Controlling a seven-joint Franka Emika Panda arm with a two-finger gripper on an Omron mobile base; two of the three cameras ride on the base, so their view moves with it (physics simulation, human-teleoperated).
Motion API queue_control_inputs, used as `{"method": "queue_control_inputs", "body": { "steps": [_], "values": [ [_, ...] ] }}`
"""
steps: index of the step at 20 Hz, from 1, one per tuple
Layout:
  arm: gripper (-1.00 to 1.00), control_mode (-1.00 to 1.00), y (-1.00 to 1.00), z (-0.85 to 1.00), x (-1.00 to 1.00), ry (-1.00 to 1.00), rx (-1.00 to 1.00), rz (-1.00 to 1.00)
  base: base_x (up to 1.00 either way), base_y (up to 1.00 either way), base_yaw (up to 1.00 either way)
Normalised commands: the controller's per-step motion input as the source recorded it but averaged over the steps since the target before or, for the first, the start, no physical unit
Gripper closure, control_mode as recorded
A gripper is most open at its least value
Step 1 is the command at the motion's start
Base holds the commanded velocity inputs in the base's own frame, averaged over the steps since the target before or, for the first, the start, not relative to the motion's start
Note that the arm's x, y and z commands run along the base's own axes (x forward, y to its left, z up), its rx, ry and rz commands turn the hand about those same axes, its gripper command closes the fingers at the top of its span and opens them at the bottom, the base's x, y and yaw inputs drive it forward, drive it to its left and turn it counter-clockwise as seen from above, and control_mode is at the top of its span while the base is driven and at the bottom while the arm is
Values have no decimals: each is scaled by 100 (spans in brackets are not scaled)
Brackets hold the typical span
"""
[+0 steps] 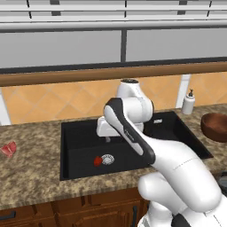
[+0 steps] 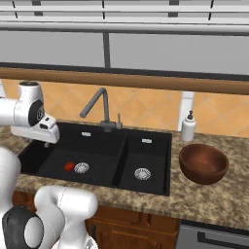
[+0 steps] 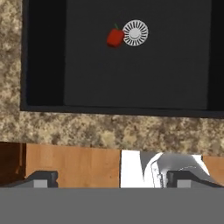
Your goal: Pick the bell pepper from the sink and place it in the bowl. Then pick the bowl and place it in the microwave. Then close the microwave door and press the start button.
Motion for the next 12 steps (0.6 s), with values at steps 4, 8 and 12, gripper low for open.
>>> {"method": "queue_control_inputs", "body": {
  "steps": [4,8,12],
  "values": [
    [-100,-100,39,-42,20,18,0,0,0,0,0],
    [-100,-100,14,-50,41,13,-1,0,0,0,0],
    [-100,-100,10,-49,43,11,-11,0,0,0,0]
  ]
}}
